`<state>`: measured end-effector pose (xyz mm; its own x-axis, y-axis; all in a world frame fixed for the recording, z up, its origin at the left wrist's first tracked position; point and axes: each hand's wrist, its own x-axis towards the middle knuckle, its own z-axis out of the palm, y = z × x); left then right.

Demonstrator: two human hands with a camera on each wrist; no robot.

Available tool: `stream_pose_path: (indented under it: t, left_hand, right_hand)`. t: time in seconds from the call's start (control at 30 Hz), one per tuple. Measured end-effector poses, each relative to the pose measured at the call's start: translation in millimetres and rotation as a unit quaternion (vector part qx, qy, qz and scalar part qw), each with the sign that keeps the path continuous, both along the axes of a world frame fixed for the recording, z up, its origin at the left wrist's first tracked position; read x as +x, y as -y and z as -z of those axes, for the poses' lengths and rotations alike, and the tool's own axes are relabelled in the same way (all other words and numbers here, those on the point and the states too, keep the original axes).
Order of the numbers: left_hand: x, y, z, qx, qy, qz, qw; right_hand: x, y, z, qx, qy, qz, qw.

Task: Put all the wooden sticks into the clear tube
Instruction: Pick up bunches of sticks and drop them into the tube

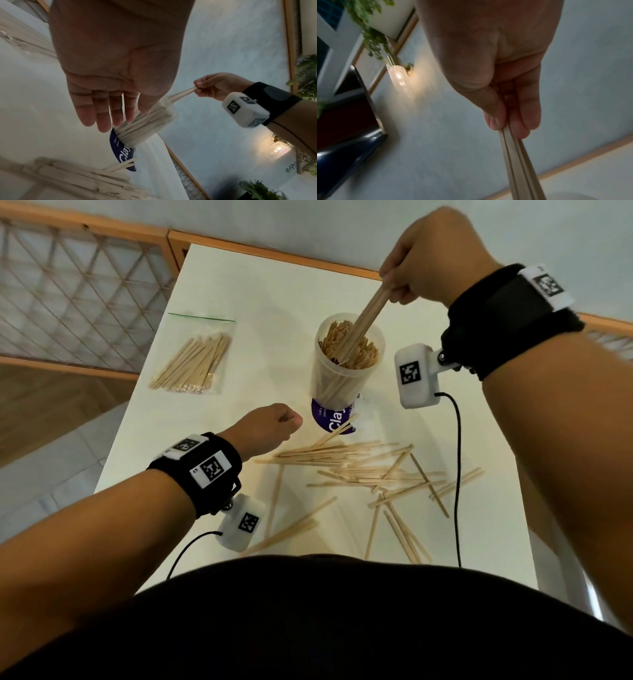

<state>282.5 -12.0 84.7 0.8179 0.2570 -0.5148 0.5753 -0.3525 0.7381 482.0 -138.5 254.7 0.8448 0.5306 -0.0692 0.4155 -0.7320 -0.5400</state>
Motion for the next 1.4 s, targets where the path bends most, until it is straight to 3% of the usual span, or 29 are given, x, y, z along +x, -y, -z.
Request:
stream_pose_path:
  t: [0.17,0.4,0.57,0.67,0.73,0.83,0.9,0.97,1.1,1.2,1.4]
  left_hand:
    - [5.3,5.6,-7.2,0.01,0.013,0.03,0.999]
    - [0.9,5.5,-6.1,0.034,0.002,0.059,0.998]
    - [-11.3,2.5,0.0,0.081,0.018,0.082,0.993]
    - [-24.9,-2.7,4.2,0.105,0.006,0.159,0.982]
    - [-37.7,-3.5,5.8,0.128,-0.012,0.259,0.957]
    - [-58.4,-1.9,15.4,0.224,-0.047,0.408,0.884]
    - [-73.0,-0.4,30.1,0.287,-0.067,0.458,0.839]
    - [-88.3,1.3,46.4,0.329,-0.077,0.471,0.815]
    - [-107.9,-1.3,67.4,0.355,-0.09,0.464,0.807]
    - [-111.6,-2.5,78.3,0.349,-0.089,0.452,0.816]
    - [-95.4,3.0,85.2,0.352,-0.067,0.43,0.829]
  right_hand:
    - [5.2,8.9,25.3,-0.031,0.01,0.041,0.999]
    - [-23.0,-7.7,71.2,-0.145,0.157,-0.118,0.97]
    - [-22.7,-11.4,89.3,-0.218,0.083,-0.129,0.964]
    - [-23.1,-5.4,93.2,-0.148,0.071,-0.102,0.981]
    - [-25.7,2.9,92.1,-0.078,0.116,-0.078,0.987]
    - [-33.5,24.4,96.2,0.006,0.187,-0.057,0.981]
    - [-44.8,46.1,109.3,0.065,0.209,-0.05,0.974]
    - [-62.4,73.7,131.3,0.09,0.203,-0.041,0.974]
    - [-108.6,143.3,189.6,-0.048,0.097,-0.086,0.99]
    - [-143.0,198.9,225.0,-0.179,0.033,-0.164,0.97]
    - [-196.3,255.8,243.4,-0.303,-0.087,-0.144,0.938]
